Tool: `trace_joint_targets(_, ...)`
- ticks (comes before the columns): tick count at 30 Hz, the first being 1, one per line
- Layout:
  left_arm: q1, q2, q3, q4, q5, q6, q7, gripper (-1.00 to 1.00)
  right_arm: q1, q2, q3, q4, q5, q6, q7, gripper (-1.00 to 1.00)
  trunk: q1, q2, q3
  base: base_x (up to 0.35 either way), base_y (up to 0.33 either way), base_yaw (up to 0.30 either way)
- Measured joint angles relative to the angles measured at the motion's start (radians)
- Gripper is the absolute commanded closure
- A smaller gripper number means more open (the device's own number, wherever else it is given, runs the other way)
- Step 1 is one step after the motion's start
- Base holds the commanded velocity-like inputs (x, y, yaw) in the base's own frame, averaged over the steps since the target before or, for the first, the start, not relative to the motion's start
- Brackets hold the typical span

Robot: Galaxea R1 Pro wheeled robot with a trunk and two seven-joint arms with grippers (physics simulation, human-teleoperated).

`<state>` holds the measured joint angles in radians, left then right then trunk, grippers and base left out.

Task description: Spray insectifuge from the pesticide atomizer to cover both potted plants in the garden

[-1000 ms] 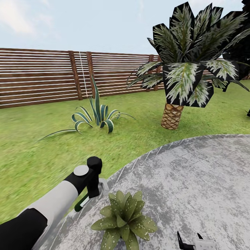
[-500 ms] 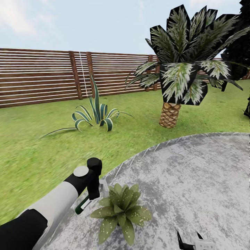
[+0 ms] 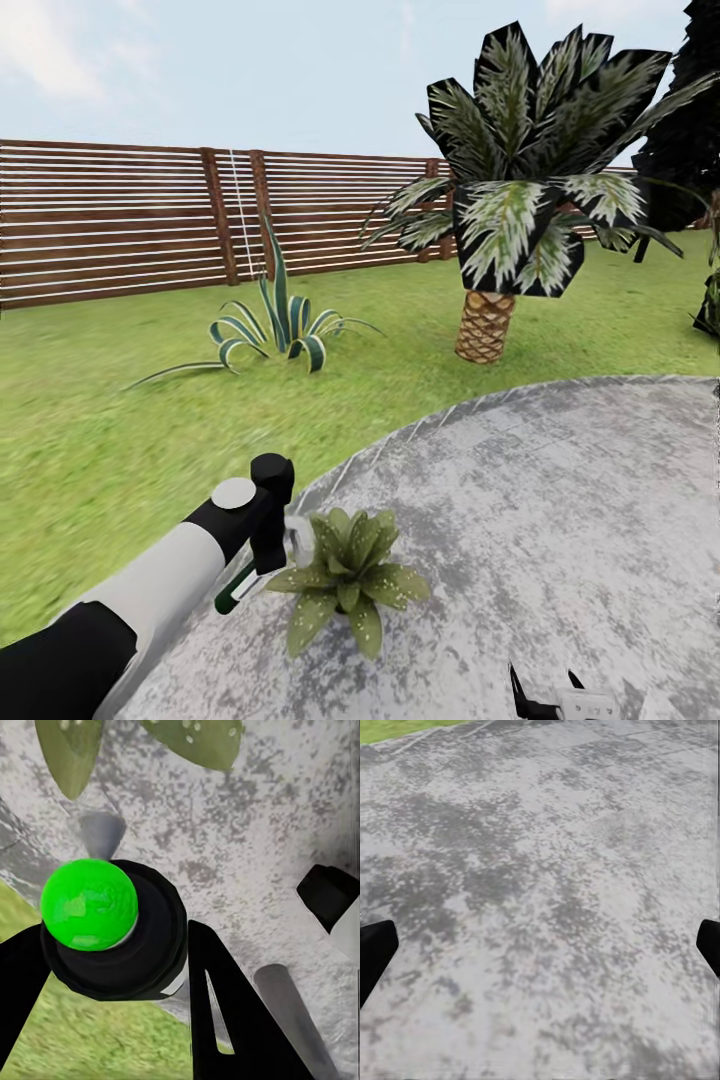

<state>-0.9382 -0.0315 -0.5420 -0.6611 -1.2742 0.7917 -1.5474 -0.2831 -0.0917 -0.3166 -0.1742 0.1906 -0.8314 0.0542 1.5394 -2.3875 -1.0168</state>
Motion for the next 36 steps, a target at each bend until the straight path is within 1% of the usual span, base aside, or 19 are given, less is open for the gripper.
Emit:
trace_joint_targets(5, 0.0, -0.002, -0.001, -0.002, 0.0, 0.0, 0.0, 1.0, 0.0, 0.001, 0.0, -0.001, 0.0, 0.0, 0.0, -1.0, 0.0, 0.0, 0.0, -0.259, -0.162, 0.085)
trace_joint_targets(8, 0.001, -0.003, -0.001, -0.002, 0.0, 0.001, 0.001, 1.0, 0.0, 0.001, 0.0, -0.001, -0.001, 0.0, 0.0, -1.0, 0.0, 0.0, 0.0, -0.044, -0.259, 0.138)
trace_joint_targets(13, 0.001, -0.002, -0.001, -0.002, 0.0, 0.002, 0.002, 1.0, 0.0, 0.004, 0.001, -0.001, -0.002, -0.001, 0.0, -1.0, 0.0, 0.0, 0.0, -0.059, -0.255, 0.012)
trace_joint_targets(15, 0.001, -0.002, -0.001, -0.002, 0.0, 0.002, 0.002, 1.0, 0.0, 0.009, 0.001, -0.001, -0.002, -0.001, -0.001, -1.0, 0.0, 0.0, 0.0, -0.28, -0.117, 0.0)
trace_joint_targets(23, 0.001, -0.001, 0.003, -0.007, 0.0, 0.002, 0.003, 1.0, 0.0, 0.01, 0.001, 0.0, -0.002, -0.001, -0.001, -1.0, 0.0, 0.0, 0.0, -0.309, -0.082, 0.009)
trace_joint_targets(27, 0.002, 0.006, 0.013, -0.01, 0.003, 0.004, 0.0, 1.0, 0.0, 0.01, 0.001, 0.0, -0.001, 0.0, -0.001, -1.0, 0.0, 0.0, 0.0, -0.323, -0.023, 0.209)
trace_joint_targets(29, 0.002, 0.011, 0.065, -0.009, 0.008, 0.012, 0.0, 1.0, 0.0, 0.01, 0.001, 0.001, -0.001, 0.0, -0.001, -1.0, 0.0, 0.0, 0.0, -0.329, -0.004, 0.264)
trace_joint_targets(30, 0.006, 0.015, 0.115, -0.004, 0.008, 0.014, 0.0, 1.0, 0.0, 0.011, 0.001, 0.001, 0.0, 0.0, -0.001, -1.0, 0.0, 0.0, 0.0, -0.319, -0.001, 0.272)
trace_joint_targets(31, 0.018, 0.026, 0.171, -0.002, 0.01, 0.014, 0.001, 1.0, 0.0, 0.011, 0.001, 0.001, 0.0, 0.0, -0.001, -1.0, 0.0, 0.0, 0.0, -0.31, -0.001, 0.273)
trace_joint_targets(32, 0.028, 0.038, 0.213, -0.003, 0.01, 0.014, 0.001, 1.0, 0.0, 0.011, 0.001, 0.0, 0.0, 0.0, -0.001, -1.0, 0.0, 0.0, 0.0, -0.3, 0.0, 0.275)
trace_joint_targets(33, 0.051, 0.061, 0.296, -0.012, 0.015, 0.01, 0.003, 1.0, 0.0, 0.011, 0.001, 0.0, 0.0, 0.0, -0.001, -1.0, 0.0, 0.0, 0.0, -0.294, 0.0, 0.275)
trace_joint_targets(34, 0.076, 0.077, 0.372, -0.02, 0.018, -0.002, 0.003, 1.0, 0.0, 0.011, 0.002, 0.0, 0.0, 0.0, -0.001, -1.0, 0.0, 0.0, 0.0, -0.264, 0.0, 0.276)
trace_joint_targets(35, 0.094, 0.085, 0.442, -0.024, 0.019, -0.053, 0.006, 1.0, 0.0, 0.012, 0.001, 0.0, 0.0, 0.0, -0.001, -1.0, 0.0, 0.0, 0.0, -0.241, 0.0, 0.276)
trace_joint_targets(36, 0.103, 0.088, 0.489, -0.026, 0.019, -0.093, 0.019, 1.0, 0.0, 0.012, 0.001, 0.0, 0.0, 0.0, -0.001, -1.0, 0.0, 0.0, 0.0, -0.212, 0.0, 0.274)
